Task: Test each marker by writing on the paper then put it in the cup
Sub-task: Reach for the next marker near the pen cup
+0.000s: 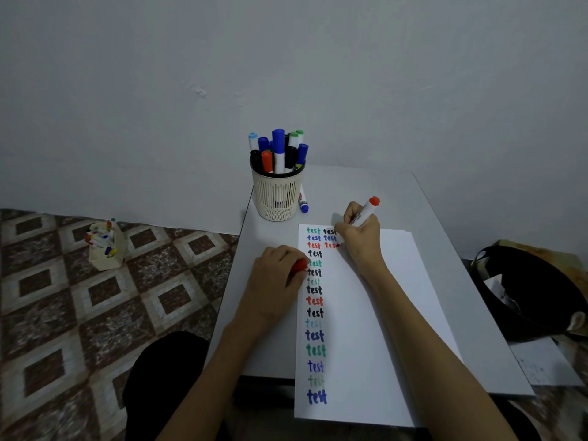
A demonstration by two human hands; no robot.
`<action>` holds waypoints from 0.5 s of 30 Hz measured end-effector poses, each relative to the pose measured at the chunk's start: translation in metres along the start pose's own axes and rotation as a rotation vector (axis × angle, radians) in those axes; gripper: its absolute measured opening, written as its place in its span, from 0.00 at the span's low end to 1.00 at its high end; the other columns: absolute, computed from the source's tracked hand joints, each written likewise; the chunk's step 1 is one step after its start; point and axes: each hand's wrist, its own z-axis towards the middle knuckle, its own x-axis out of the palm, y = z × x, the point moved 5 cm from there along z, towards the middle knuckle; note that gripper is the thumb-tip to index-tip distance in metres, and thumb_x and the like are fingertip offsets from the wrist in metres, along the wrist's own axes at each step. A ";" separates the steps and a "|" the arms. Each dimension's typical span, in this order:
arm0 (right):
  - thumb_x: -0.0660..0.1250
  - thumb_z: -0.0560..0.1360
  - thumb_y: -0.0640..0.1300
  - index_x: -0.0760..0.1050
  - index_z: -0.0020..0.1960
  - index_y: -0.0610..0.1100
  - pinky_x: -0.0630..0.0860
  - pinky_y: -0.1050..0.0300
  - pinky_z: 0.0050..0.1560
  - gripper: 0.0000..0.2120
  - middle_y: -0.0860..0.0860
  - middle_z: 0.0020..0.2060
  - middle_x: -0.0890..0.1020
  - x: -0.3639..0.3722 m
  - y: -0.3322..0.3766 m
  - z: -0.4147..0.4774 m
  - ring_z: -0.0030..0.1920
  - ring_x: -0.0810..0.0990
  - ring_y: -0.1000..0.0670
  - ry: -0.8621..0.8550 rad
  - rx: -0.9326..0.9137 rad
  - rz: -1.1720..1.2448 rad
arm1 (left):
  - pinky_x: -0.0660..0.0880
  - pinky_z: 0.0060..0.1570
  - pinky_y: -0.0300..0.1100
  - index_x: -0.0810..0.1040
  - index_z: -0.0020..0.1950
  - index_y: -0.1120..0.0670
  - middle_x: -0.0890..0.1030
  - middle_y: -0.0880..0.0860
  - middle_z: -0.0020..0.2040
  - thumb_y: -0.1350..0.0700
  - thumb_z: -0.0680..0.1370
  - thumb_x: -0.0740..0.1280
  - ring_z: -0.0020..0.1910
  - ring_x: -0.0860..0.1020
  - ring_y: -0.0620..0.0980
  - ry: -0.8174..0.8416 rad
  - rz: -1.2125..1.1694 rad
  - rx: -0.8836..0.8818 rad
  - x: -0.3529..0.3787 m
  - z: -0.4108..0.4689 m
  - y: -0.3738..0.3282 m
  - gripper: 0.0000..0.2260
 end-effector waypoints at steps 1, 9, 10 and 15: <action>0.62 0.73 0.26 0.62 0.35 0.41 0.77 0.61 0.31 0.16 0.47 0.28 0.70 -0.001 0.001 0.000 0.28 0.77 0.55 -0.004 0.001 0.027 | 0.71 0.51 0.46 0.77 0.54 0.53 0.78 0.50 0.53 0.52 0.75 0.62 0.50 0.72 0.49 -0.001 -0.001 0.000 0.000 0.000 0.000 0.11; 0.63 0.73 0.27 0.63 0.35 0.41 0.80 0.51 0.37 0.15 0.43 0.32 0.73 0.001 -0.002 0.001 0.35 0.81 0.46 0.025 0.013 0.014 | 0.71 0.51 0.47 0.77 0.54 0.53 0.78 0.50 0.53 0.51 0.75 0.62 0.51 0.72 0.49 0.003 -0.009 -0.005 0.000 0.000 0.001 0.12; 0.63 0.73 0.27 0.63 0.35 0.41 0.80 0.54 0.35 0.15 0.44 0.31 0.73 0.001 -0.001 0.001 0.34 0.80 0.48 0.034 0.014 0.022 | 0.71 0.51 0.47 0.77 0.54 0.53 0.78 0.50 0.53 0.51 0.75 0.62 0.51 0.72 0.50 0.003 -0.007 -0.004 0.000 0.000 0.001 0.12; 0.61 0.72 0.24 0.62 0.34 0.41 0.79 0.56 0.33 0.16 0.45 0.29 0.69 0.000 0.000 0.001 0.31 0.74 0.49 0.032 0.038 0.148 | 0.71 0.53 0.47 0.76 0.55 0.53 0.77 0.49 0.54 0.52 0.75 0.63 0.52 0.72 0.49 0.003 -0.021 0.000 0.000 0.000 -0.001 0.11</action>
